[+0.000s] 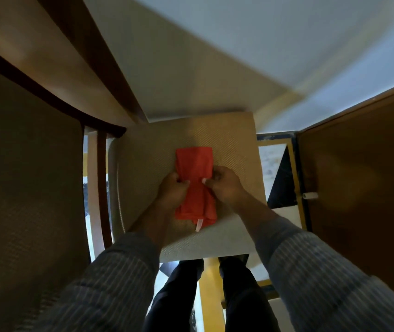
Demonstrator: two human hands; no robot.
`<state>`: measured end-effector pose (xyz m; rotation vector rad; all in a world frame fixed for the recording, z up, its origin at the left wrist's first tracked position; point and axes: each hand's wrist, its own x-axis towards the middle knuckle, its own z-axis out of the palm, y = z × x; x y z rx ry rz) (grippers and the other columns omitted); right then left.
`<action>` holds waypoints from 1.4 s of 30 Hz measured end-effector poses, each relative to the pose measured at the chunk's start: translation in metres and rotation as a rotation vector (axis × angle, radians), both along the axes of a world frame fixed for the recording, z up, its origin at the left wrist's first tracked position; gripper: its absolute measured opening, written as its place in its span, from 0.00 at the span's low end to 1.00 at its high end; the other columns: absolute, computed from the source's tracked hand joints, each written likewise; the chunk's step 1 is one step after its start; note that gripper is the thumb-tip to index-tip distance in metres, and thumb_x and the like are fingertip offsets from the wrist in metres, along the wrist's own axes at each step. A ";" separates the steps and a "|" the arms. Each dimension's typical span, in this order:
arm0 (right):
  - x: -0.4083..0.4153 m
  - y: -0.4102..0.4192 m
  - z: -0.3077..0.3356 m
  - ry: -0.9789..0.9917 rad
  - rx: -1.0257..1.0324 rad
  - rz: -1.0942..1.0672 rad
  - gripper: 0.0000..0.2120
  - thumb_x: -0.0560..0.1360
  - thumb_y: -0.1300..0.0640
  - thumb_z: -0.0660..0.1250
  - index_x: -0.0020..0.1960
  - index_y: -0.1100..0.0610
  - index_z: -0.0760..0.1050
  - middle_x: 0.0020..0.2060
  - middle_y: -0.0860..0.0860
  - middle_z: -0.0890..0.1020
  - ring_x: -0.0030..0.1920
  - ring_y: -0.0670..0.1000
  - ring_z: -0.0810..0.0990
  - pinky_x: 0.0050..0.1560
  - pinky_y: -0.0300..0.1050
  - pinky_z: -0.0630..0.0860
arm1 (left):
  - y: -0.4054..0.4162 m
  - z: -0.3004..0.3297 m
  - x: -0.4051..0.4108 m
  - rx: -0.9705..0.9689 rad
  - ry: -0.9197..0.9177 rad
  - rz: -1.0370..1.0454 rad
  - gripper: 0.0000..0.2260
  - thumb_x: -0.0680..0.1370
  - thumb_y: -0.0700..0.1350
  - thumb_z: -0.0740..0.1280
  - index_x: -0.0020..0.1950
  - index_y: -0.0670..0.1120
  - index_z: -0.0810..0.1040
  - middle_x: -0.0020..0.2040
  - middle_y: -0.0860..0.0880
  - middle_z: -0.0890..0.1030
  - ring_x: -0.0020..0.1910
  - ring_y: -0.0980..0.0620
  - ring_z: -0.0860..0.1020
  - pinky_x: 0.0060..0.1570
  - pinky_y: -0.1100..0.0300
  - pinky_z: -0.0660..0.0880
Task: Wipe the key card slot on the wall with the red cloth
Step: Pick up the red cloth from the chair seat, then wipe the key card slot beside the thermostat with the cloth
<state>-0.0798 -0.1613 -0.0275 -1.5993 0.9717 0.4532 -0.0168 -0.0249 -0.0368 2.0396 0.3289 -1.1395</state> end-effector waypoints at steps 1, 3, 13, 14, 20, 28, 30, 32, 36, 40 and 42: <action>0.001 0.002 -0.004 0.012 -0.056 0.021 0.11 0.77 0.64 0.67 0.59 0.61 0.79 0.52 0.58 0.84 0.51 0.58 0.83 0.54 0.52 0.80 | 0.002 -0.003 0.000 0.027 -0.012 0.009 0.15 0.81 0.41 0.66 0.67 0.39 0.78 0.63 0.38 0.81 0.61 0.39 0.80 0.62 0.49 0.77; 0.000 0.001 -0.013 0.044 -0.093 -0.015 0.10 0.77 0.66 0.64 0.55 0.60 0.80 0.49 0.58 0.84 0.48 0.58 0.83 0.52 0.53 0.81 | 0.005 -0.012 0.000 0.067 -0.018 0.036 0.14 0.80 0.40 0.67 0.65 0.38 0.79 0.63 0.38 0.81 0.60 0.38 0.80 0.61 0.49 0.78; -0.025 -0.011 0.047 -0.156 0.060 -0.172 0.07 0.78 0.59 0.62 0.43 0.52 0.76 0.34 0.46 0.82 0.34 0.45 0.81 0.34 0.41 0.76 | 0.001 0.036 -0.026 -0.187 0.085 0.254 0.08 0.81 0.38 0.65 0.42 0.44 0.78 0.40 0.45 0.80 0.40 0.48 0.77 0.43 0.56 0.75; -0.024 -0.014 0.066 -0.181 0.075 -0.179 0.07 0.78 0.60 0.62 0.43 0.53 0.76 0.34 0.48 0.82 0.36 0.47 0.80 0.36 0.44 0.76 | -0.004 0.052 -0.025 -0.271 0.128 0.344 0.07 0.82 0.39 0.63 0.48 0.43 0.80 0.44 0.43 0.82 0.43 0.47 0.79 0.48 0.54 0.77; -0.008 -0.034 0.190 -0.391 0.063 -0.291 0.11 0.73 0.64 0.61 0.36 0.50 0.73 0.33 0.49 0.79 0.34 0.49 0.77 0.32 0.40 0.72 | -0.034 0.172 0.002 -0.703 0.323 0.411 0.15 0.84 0.48 0.57 0.49 0.45 0.82 0.39 0.49 0.88 0.39 0.50 0.85 0.34 0.62 0.81; 0.017 -0.073 0.338 -0.678 -0.104 -0.276 0.07 0.66 0.55 0.62 0.31 0.46 0.75 0.32 0.47 0.77 0.35 0.48 0.75 0.33 0.42 0.69 | -0.065 0.328 0.059 -0.767 -0.150 0.182 0.08 0.82 0.40 0.64 0.58 0.44 0.81 0.43 0.49 0.85 0.37 0.53 0.83 0.40 0.57 0.81; 0.024 -0.083 0.357 -0.721 -0.188 -0.287 0.08 0.71 0.52 0.65 0.33 0.47 0.75 0.32 0.46 0.78 0.35 0.48 0.75 0.34 0.42 0.69 | -0.078 0.354 0.065 -0.735 -0.212 0.207 0.09 0.81 0.38 0.65 0.59 0.41 0.81 0.44 0.47 0.85 0.39 0.50 0.83 0.39 0.56 0.81; 0.028 -0.095 0.376 -0.774 -0.289 -0.310 0.11 0.76 0.49 0.66 0.35 0.49 0.75 0.31 0.43 0.78 0.33 0.45 0.76 0.36 0.43 0.71 | -0.094 0.379 0.065 -0.721 -0.273 0.227 0.10 0.80 0.38 0.65 0.61 0.41 0.81 0.47 0.46 0.86 0.43 0.48 0.84 0.40 0.54 0.81; 0.032 -0.130 0.406 -0.868 -0.400 -0.294 0.06 0.80 0.50 0.64 0.46 0.47 0.79 0.42 0.46 0.83 0.43 0.50 0.82 0.44 0.50 0.80 | -0.129 0.419 0.061 -0.729 -0.414 0.169 0.14 0.82 0.38 0.64 0.67 0.46 0.79 0.57 0.46 0.85 0.54 0.46 0.84 0.51 0.50 0.83; 0.038 -0.165 0.432 -0.986 -0.420 -0.323 0.08 0.79 0.55 0.65 0.57 0.47 0.77 0.52 0.48 0.83 0.51 0.49 0.82 0.52 0.49 0.80 | -0.163 0.455 0.057 -0.824 -0.584 0.196 0.15 0.81 0.35 0.66 0.64 0.50 0.77 0.53 0.52 0.86 0.48 0.55 0.86 0.44 0.61 0.83; 0.038 -0.181 0.449 -1.064 -0.419 -0.383 0.10 0.77 0.56 0.66 0.58 0.49 0.76 0.52 0.47 0.83 0.50 0.46 0.82 0.50 0.43 0.78 | -0.183 0.476 0.052 -0.874 -0.658 0.171 0.17 0.80 0.34 0.67 0.61 0.55 0.75 0.47 0.55 0.87 0.44 0.59 0.86 0.39 0.67 0.81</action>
